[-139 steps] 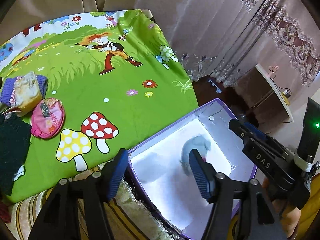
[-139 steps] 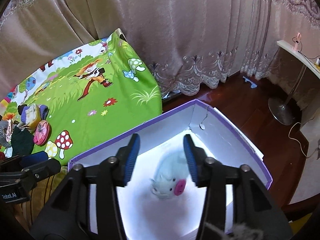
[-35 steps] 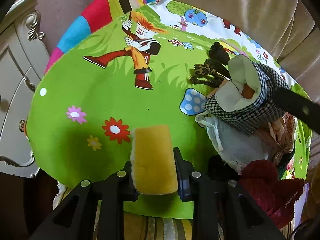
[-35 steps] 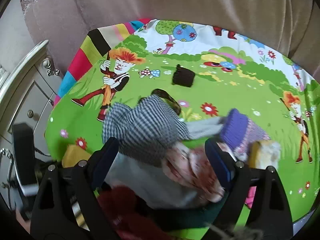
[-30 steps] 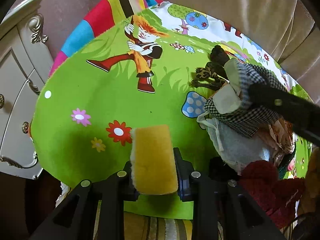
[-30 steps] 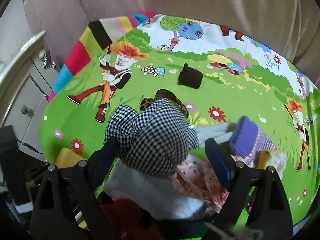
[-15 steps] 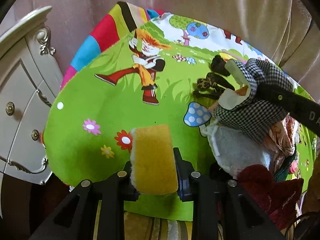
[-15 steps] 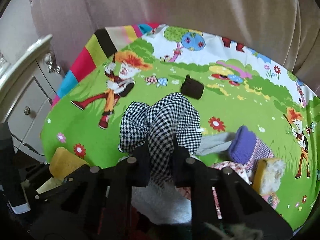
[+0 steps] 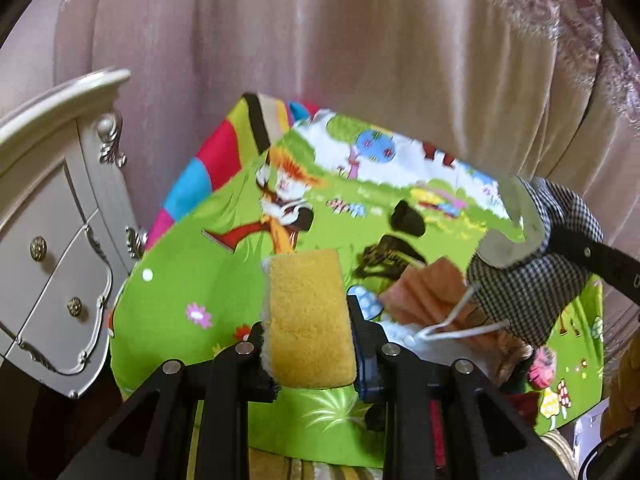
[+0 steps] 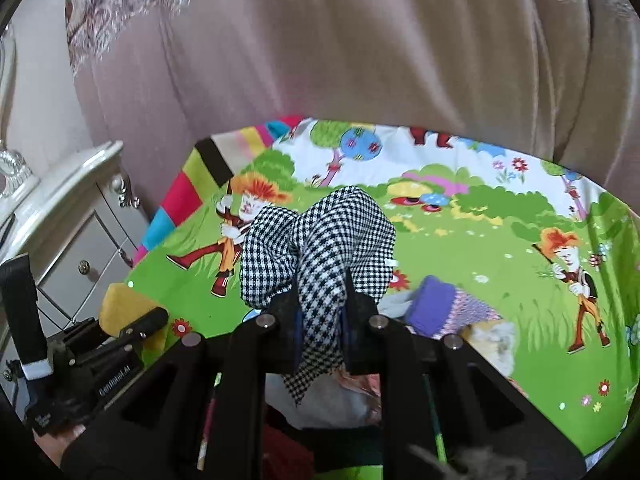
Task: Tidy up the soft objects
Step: 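Carry sponge and checked cloth over the box and release both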
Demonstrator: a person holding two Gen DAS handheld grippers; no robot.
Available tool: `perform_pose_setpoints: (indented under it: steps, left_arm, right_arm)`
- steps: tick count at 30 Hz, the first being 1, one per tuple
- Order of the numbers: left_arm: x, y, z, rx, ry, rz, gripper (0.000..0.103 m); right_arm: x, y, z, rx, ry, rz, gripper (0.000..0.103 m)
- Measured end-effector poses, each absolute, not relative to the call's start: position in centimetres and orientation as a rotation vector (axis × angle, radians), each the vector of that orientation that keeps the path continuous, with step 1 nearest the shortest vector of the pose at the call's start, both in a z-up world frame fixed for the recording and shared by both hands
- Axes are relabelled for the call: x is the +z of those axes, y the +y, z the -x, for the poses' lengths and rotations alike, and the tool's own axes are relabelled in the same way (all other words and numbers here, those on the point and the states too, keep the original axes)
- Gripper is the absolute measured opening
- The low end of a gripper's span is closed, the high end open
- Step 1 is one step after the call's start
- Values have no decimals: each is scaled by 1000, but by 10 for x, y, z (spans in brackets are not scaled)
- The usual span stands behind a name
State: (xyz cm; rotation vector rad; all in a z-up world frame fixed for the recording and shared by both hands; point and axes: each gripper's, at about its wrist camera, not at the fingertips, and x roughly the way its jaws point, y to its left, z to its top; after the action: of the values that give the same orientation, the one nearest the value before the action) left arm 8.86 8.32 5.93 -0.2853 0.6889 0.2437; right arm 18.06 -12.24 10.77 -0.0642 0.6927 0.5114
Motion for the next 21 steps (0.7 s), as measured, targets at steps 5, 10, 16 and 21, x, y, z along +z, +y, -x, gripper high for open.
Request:
perform_pose_setpoints:
  steps: [5,10,16,21]
  left_arm:
    - [80,72,-79,207,619,276,27]
    - [95,48,-75,148,601,239,27]
    - [105,3,-74,76,623,186,27]
    - [104,-47,-74,-8,655,127,27]
  right_arm:
    - [120,-152,-165,479,662,35,17]
    - [128,-186,-147,442,647,-1,17]
    - [134,-226,-122,394,623,-21,17]
    - [134,-264,-104,336,620,-48,17]
